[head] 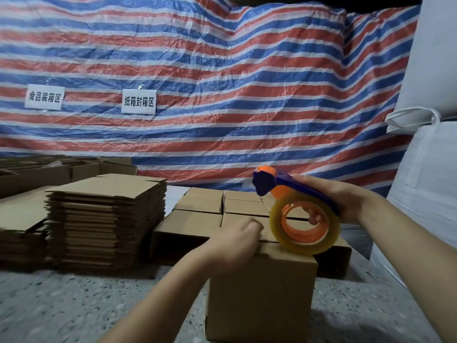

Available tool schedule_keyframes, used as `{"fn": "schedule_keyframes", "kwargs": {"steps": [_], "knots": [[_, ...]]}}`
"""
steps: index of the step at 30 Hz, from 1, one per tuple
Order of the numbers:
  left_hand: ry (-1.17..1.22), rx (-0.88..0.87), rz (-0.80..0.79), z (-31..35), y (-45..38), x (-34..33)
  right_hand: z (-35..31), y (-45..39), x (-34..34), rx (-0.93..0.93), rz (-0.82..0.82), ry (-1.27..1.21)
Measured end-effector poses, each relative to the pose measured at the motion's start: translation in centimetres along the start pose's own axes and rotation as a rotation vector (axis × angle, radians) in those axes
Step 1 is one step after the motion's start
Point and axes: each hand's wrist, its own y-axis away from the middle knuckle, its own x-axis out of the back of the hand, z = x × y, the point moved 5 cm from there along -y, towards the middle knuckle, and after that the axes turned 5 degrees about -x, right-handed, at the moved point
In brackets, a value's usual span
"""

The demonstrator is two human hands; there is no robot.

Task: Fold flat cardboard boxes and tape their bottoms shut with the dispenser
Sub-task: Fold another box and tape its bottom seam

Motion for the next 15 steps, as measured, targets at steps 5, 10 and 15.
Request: {"fn": "schedule_keyframes", "kwargs": {"steps": [5,10,15], "knots": [[0.763,0.272,0.295,-1.6,-1.1,2.6,-0.4,-0.6,-0.2,-0.034,0.024,0.079],[0.825,0.327,0.272,-1.6,-1.2,4.4,-1.1,-0.8,-0.6,-0.056,0.006,0.155],[0.849,0.312,0.255,-0.6,-0.9,3.5,-1.3,-0.9,-0.7,-0.042,-0.027,0.158]]}}
